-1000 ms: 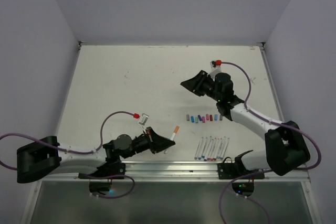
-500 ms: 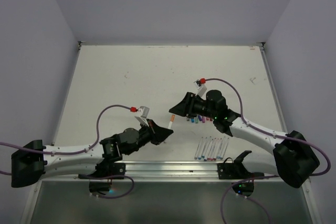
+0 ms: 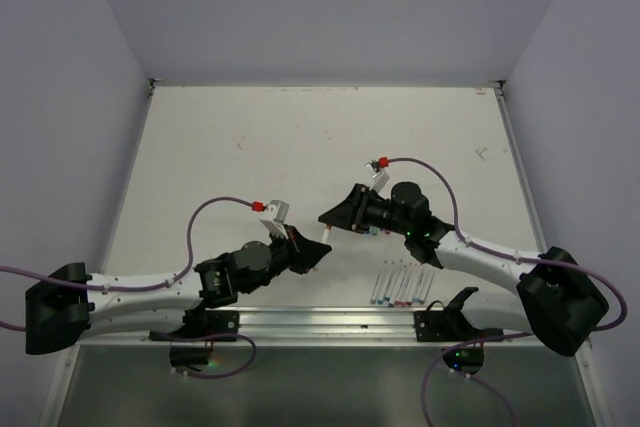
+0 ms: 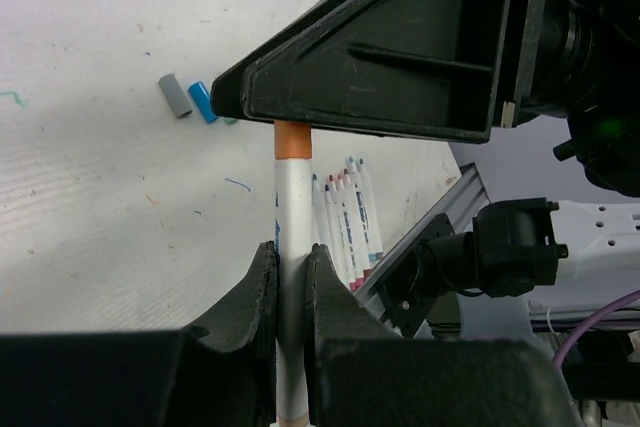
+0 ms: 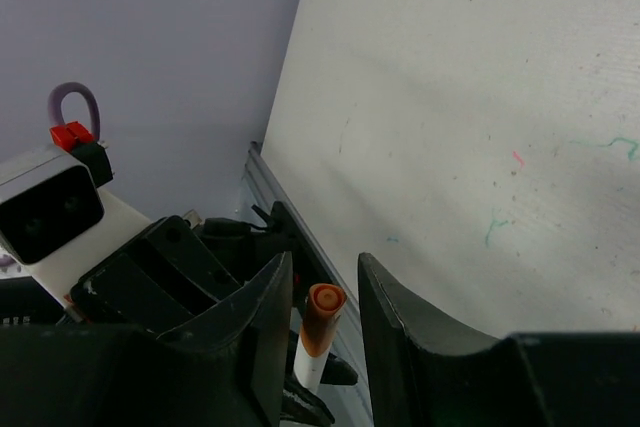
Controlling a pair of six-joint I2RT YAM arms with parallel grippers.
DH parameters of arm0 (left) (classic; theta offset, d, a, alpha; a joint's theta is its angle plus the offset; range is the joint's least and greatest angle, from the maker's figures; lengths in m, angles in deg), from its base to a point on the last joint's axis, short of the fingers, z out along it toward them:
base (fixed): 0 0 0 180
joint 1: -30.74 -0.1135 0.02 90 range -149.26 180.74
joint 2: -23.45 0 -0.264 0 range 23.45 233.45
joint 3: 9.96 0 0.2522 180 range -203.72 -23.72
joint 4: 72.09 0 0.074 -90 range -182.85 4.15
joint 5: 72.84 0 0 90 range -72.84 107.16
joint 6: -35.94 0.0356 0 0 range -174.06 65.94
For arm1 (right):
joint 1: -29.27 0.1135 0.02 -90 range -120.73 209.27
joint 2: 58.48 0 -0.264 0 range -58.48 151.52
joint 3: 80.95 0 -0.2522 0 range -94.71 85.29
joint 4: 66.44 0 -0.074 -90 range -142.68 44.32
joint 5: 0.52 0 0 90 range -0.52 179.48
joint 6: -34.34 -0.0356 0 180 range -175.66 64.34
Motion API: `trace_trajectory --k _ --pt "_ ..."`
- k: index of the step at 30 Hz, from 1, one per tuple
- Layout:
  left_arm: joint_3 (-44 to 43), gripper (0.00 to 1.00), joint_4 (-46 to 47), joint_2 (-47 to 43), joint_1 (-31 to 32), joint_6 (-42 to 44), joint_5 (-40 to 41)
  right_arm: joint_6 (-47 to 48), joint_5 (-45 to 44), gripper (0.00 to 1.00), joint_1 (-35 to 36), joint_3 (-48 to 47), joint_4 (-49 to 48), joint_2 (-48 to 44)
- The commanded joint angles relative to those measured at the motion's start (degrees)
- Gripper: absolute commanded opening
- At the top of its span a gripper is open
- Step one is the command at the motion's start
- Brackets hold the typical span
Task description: Open the pen caps
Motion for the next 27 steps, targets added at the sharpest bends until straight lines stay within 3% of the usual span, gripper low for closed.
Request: trace_trajectory --k 1,6,10,11,15,16,19,27 --pt "-2.39 0.00 0.38 0.34 0.13 1.66 2.38 -1.55 -0.13 0.36 0.40 0.83 -4.91 0.27" --pt "-2.56 0.00 0.38 0.52 0.13 1.83 1.94 -2.87 0.40 0.21 0.75 1.71 -7.80 1.85" --pt "-2.74 0.00 0.82 0.87 0.13 1.75 1.15 -4.09 0.92 0.01 1.19 1.71 -10.70 3.87" --pt "-2.74 0.00 0.99 0.87 0.05 1.66 0.97 -4.36 1.10 0.00 1.28 1.80 -11.23 4.40" --pt "-3.00 0.00 1.00 0.69 0.13 1.31 0.53 -4.63 1.45 0.01 1.81 2.23 -13.52 5.54" --pt "-3.18 0.00 0.65 0.69 0.05 1.39 0.62 -4.71 1.02 0.11 1.98 2.32 -13.78 5.37" --pt "-3.00 0.00 0.47 0.52 0.05 1.22 1.15 -4.01 0.93 0.21 2.33 2.32 -12.74 4.84" --pt "-3.26 0.00 0.56 0.96 0.13 1.04 1.15 -3.39 0.57 0.24 2.60 2.32 -11.33 3.96"
